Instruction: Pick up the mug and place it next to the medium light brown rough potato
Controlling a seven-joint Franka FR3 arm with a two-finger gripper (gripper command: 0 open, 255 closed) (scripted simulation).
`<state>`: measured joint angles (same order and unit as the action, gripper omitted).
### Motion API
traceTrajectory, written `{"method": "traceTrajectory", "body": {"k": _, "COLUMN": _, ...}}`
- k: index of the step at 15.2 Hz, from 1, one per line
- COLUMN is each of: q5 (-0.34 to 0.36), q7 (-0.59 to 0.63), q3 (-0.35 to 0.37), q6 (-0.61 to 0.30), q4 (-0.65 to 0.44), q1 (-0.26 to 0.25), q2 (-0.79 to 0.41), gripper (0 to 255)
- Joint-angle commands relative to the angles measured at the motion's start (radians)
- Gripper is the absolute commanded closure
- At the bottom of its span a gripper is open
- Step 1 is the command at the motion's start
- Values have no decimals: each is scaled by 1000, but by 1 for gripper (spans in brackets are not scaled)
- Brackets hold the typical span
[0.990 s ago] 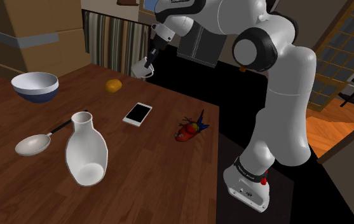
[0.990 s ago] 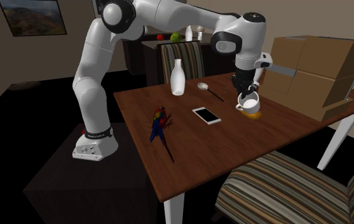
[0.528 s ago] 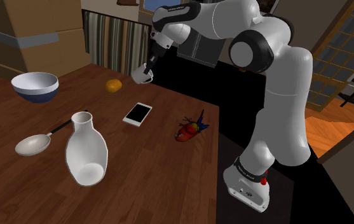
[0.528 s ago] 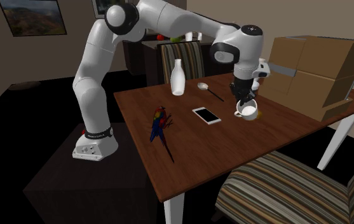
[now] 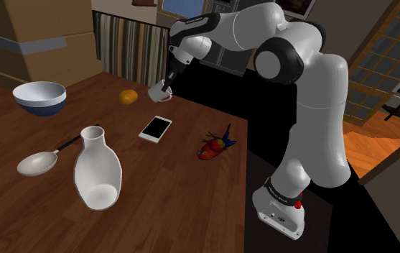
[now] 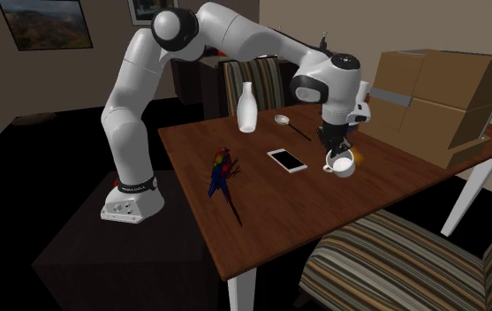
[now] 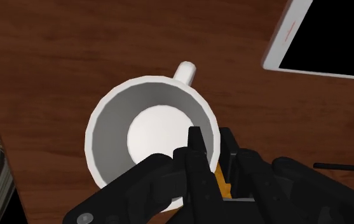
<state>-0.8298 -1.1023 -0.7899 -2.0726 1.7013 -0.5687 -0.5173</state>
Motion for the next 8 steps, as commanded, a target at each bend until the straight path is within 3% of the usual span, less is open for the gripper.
{"method": "traceTrajectory", "body": {"k": 1, "q5": -15, "q7": -12, "q3": 9, "q6": -12, "q4": 2, "q1": 7, "q2": -16, "gripper": 255}}
{"method": "traceTrajectory", "body": {"k": 8, "q5": -53, "q7": -47, "q3": 31, "q6": -48, "q4": 19, "q1": 20, "q2": -50, "gripper": 255}}
